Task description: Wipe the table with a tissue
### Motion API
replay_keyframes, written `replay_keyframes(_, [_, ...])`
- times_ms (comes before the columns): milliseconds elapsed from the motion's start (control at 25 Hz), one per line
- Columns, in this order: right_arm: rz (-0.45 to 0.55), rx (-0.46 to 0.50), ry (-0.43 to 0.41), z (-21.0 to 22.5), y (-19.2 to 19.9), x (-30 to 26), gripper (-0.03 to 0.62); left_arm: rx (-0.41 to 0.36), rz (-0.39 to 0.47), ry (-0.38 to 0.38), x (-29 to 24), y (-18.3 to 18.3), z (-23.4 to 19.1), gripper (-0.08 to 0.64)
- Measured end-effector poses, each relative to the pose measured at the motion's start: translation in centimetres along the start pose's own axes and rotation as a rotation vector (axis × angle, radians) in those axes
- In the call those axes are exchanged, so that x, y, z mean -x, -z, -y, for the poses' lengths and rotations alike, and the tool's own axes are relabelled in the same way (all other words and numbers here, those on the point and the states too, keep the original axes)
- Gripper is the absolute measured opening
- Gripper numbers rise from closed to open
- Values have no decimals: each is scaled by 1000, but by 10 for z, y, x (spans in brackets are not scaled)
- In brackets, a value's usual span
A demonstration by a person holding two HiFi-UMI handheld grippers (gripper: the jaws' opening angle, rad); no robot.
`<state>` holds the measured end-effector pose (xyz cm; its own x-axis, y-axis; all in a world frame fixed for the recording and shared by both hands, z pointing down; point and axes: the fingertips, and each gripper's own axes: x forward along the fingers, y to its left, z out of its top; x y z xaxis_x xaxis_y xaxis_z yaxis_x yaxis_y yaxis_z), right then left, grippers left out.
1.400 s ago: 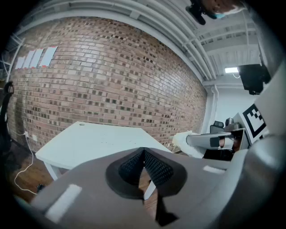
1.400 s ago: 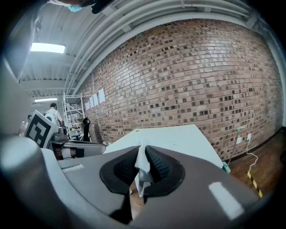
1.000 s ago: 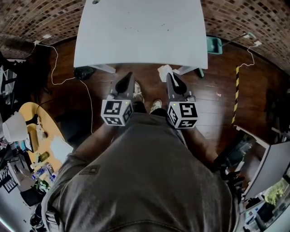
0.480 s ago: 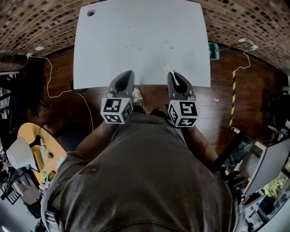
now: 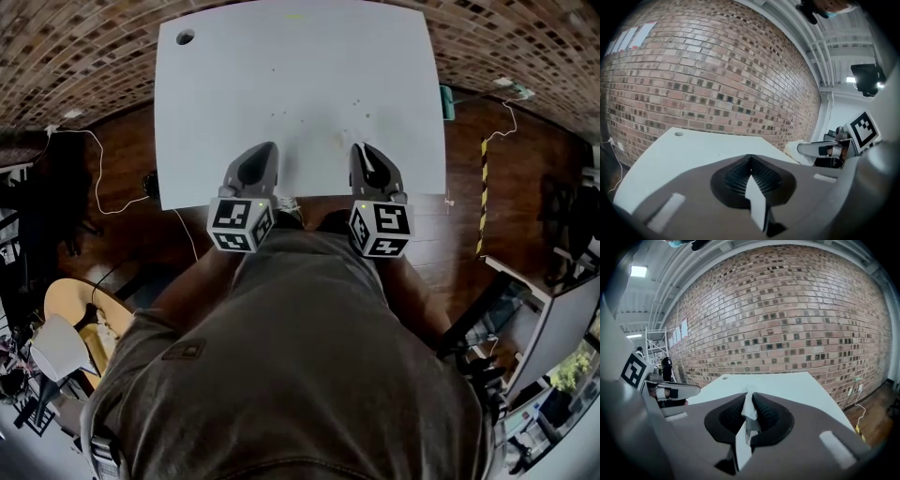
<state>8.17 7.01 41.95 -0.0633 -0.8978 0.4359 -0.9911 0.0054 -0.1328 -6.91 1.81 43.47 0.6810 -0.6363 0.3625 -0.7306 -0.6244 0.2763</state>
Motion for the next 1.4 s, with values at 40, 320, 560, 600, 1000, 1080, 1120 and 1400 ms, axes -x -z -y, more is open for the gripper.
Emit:
replay_keyframes(40, [-3, -1, 7, 3, 0, -2, 35, 1, -3, 1, -2, 0, -2, 2])
replay_keyframes(320, [-17, 7, 41, 40, -2, -19, 35, 2, -32, -14, -28, 0, 0, 2])
replay_keyframes(560, [-48, 22, 56, 89, 0, -41, 35, 5, -51, -50, -52, -2, 10, 2])
replay_keyframes(600, [-52, 23, 60, 97, 0, -46, 35, 5, -55, -54, -57, -1, 11, 2])
replay_keyframes(1000, [-135, 85, 78, 157, 22, -91, 35, 21, -119, -112, -90, 10, 20, 2])
replay_keyframes(1080, [-155, 103, 80, 164, 28, -102, 35, 24, -132, -124, -93, 13, 19, 2])
replay_keyframes(1120, [-165, 108, 81, 167, 32, -107, 35, 25, -138, -129, -94, 15, 17, 2])
replay_keyframes(1400, [-262, 154, 89, 179, 66, -128, 35, 39, -177, -166, -98, 27, 11, 2])
